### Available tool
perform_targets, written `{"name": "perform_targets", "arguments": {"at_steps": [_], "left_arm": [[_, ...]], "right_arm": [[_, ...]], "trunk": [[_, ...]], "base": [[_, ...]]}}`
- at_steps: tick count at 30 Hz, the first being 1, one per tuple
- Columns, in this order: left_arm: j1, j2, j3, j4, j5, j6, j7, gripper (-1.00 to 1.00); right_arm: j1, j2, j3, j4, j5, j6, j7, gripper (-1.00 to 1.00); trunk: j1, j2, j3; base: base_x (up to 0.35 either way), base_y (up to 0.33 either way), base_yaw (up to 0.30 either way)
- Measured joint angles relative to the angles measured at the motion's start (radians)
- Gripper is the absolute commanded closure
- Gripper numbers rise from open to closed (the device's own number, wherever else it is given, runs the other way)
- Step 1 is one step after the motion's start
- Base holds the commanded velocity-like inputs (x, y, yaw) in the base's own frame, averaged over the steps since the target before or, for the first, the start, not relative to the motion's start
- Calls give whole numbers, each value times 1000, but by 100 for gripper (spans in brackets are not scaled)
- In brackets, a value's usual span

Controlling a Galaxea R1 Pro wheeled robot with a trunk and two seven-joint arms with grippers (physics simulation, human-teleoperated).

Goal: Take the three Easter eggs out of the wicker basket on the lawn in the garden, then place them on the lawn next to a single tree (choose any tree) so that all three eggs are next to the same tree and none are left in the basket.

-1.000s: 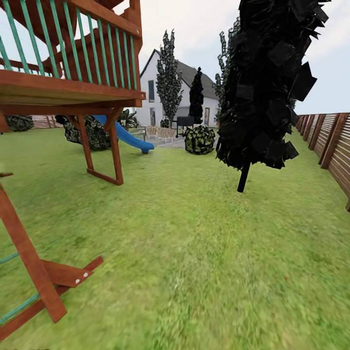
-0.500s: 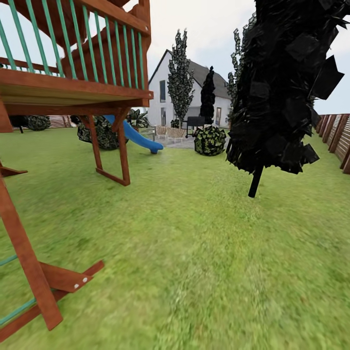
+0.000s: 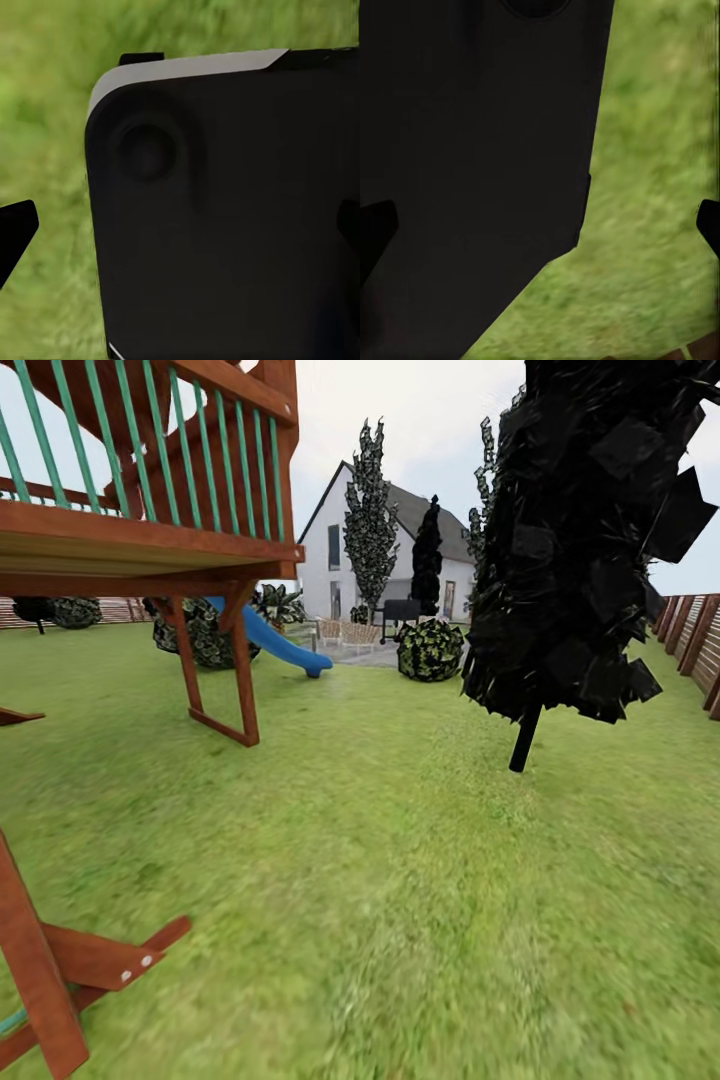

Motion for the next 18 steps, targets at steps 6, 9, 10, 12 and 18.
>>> {"name": "perform_targets", "arguments": {"at_steps": [6,9,10,12,18], "left_arm": [[0,0,0,-1,0,0,-1,-100],[0,0,0,-1,0,0,-1,-100],[0,0,0,-1,0,0,-1,-100],[0,0,0,-1,0,0,-1,-100],[0,1,0,-1,0,0,-1,-100]], "right_arm": [[0,0,0,0,0,0,0,-100],[0,0,0,0,0,0,0,-100],[0,0,0,0,0,0,0,-100],[0,0,0,0,0,0,0,-100],[0,0,0,0,0,0,0,-100]], "trunk": [[0,0,0],[0,0,0],[0,0,0],[0,0,0],[0,0,0]], "base": [[275,-171,0],[275,-172,0],[275,-172,0],[275,-170,0],[282,-143,0]]}}
